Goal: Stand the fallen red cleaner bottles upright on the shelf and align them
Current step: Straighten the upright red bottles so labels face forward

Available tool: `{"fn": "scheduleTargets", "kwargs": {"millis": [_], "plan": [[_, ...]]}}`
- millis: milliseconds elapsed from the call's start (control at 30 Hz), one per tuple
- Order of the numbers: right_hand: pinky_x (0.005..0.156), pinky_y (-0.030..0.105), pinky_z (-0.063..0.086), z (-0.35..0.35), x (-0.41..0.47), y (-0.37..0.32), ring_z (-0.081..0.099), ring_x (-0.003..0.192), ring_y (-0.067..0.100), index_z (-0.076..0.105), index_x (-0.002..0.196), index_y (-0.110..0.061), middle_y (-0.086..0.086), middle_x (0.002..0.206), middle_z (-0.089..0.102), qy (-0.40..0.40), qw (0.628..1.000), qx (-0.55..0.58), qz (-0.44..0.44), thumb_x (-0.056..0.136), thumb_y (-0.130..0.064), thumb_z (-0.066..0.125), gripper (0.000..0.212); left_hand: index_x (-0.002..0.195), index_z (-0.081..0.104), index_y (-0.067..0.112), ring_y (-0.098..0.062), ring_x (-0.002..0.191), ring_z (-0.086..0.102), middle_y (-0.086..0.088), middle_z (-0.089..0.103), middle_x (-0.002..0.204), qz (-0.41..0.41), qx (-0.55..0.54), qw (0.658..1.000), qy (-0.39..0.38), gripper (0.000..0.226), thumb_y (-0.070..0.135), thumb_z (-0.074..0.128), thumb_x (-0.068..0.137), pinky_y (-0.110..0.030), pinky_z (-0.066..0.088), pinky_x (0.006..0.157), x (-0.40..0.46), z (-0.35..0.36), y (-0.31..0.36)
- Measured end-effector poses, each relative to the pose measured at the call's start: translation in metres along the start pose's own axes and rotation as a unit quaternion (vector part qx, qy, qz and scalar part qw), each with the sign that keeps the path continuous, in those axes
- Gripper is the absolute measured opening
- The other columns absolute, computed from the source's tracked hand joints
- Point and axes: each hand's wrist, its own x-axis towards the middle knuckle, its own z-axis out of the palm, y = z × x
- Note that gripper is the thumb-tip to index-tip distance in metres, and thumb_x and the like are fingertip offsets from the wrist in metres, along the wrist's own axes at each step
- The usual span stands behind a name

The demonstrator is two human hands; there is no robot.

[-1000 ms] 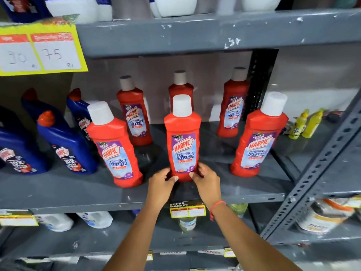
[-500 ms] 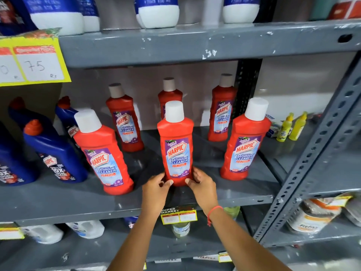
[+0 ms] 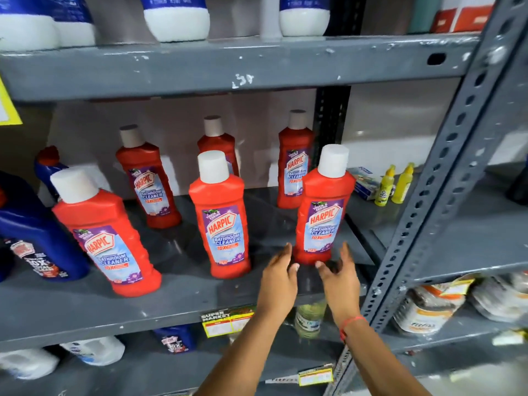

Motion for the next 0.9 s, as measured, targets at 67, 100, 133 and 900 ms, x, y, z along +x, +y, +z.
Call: {"fn": "scheduleTargets", "kwargs": {"millis": [67,100,133,900], "plan": [[0.092,0.031,0.044,-0.003,0.014,-0.004,0.055,0.102,0.015,0.035,0.136,-0.022,-0.003,0.116,0.059,-0.044,0.999,-0.025,0.002,0.080,-0.012,0.063,0.064,0.128,0.046,0.011,-0.026,0.119,0.051,-0.013,0.056,0.130,-0.015,0.004,1.000,-0.012,0.043,0.011,0.052,0.086,-0.024,0.037,0.096,0.013,0.009,0.004],[0.094,0.035,0.046,-0.004,0.019,-0.005,0.058,0.101,0.017,0.041,0.132,-0.021,0.002,0.115,0.063,-0.056,0.998,-0.034,0.000,0.079,-0.011,0.063,0.058,0.124,0.050,0.011,-0.026,0.116,0.053,-0.013,0.059,0.126,-0.015,0.008,1.000,-0.009,0.040,0.010,0.053,0.084,-0.024,0.038,0.093,0.018,0.012,0.005],[0.096,0.038,0.047,-0.004,0.022,-0.005,0.059,0.101,0.019,0.047,0.127,-0.019,0.005,0.115,0.065,-0.065,0.997,-0.034,-0.001,0.078,-0.010,0.063,0.052,0.121,0.053,0.010,-0.026,0.114,0.055,-0.013,0.061,0.124,-0.016,0.012,1.000,-0.002,0.038,0.010,0.055,0.083,-0.024,0.038,0.092,0.022,0.014,0.005],[0.102,0.037,0.043,-0.008,0.042,0.004,0.058,0.109,0.017,0.051,0.123,-0.018,0.004,0.120,0.063,-0.108,0.993,0.039,0.009,0.079,-0.007,0.062,0.047,0.110,0.062,0.008,-0.026,0.109,0.058,-0.013,0.064,0.117,-0.056,0.025,0.997,0.040,0.031,0.013,0.061,0.079,-0.023,0.039,0.090,0.031,0.027,0.005]]}}
